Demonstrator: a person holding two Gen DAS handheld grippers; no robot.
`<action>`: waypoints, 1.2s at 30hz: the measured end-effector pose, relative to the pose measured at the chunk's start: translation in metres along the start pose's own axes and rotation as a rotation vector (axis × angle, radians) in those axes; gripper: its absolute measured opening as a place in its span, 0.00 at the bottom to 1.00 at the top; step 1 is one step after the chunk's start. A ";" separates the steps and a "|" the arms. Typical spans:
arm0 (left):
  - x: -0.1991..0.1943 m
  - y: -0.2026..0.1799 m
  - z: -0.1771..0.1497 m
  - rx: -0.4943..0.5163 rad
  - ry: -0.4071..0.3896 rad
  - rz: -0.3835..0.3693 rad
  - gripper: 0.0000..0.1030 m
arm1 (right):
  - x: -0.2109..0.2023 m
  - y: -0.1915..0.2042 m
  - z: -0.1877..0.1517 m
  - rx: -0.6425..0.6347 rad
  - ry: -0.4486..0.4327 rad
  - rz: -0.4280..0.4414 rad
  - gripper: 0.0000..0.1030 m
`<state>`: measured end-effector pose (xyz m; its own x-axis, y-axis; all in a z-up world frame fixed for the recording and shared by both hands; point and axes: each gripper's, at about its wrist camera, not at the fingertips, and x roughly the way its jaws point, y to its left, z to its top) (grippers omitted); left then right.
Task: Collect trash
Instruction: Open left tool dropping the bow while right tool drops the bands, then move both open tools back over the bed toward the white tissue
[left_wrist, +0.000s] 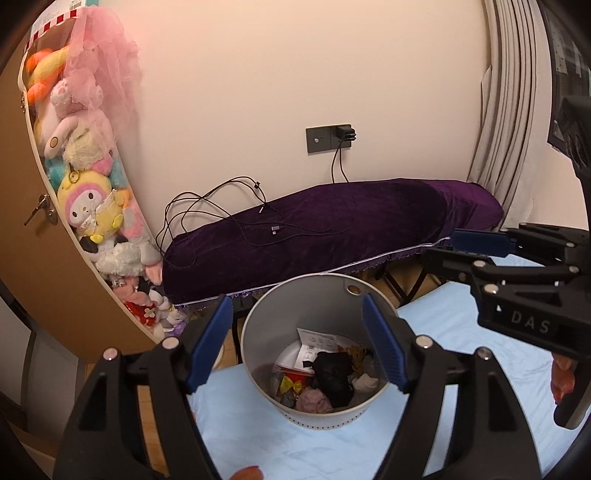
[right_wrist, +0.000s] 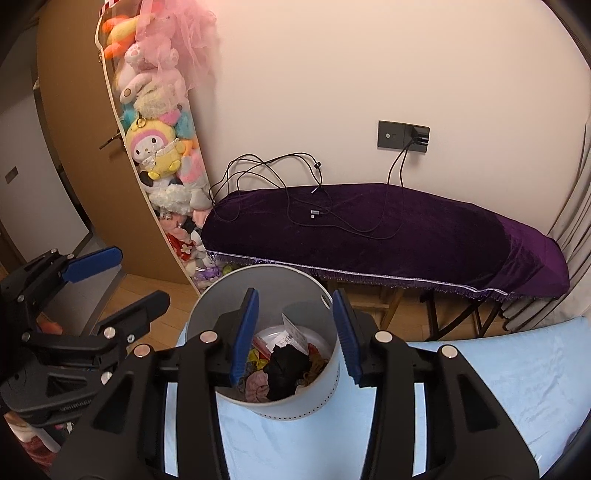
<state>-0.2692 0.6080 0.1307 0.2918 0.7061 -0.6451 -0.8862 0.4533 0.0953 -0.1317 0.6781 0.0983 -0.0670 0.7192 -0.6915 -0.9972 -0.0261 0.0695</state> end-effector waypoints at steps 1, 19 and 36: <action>0.000 -0.003 -0.001 0.005 0.001 -0.001 0.71 | -0.003 -0.003 -0.004 0.002 -0.001 -0.002 0.39; -0.023 -0.107 -0.036 0.095 -0.018 -0.106 0.71 | -0.091 -0.081 -0.094 0.103 -0.084 -0.098 0.39; -0.041 -0.372 -0.103 0.292 0.021 -0.380 0.71 | -0.260 -0.252 -0.317 0.332 -0.134 -0.497 0.39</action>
<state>0.0115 0.3546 0.0437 0.5661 0.4509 -0.6901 -0.5791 0.8133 0.0563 0.1272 0.2778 0.0325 0.4295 0.6718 -0.6035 -0.8436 0.5369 -0.0027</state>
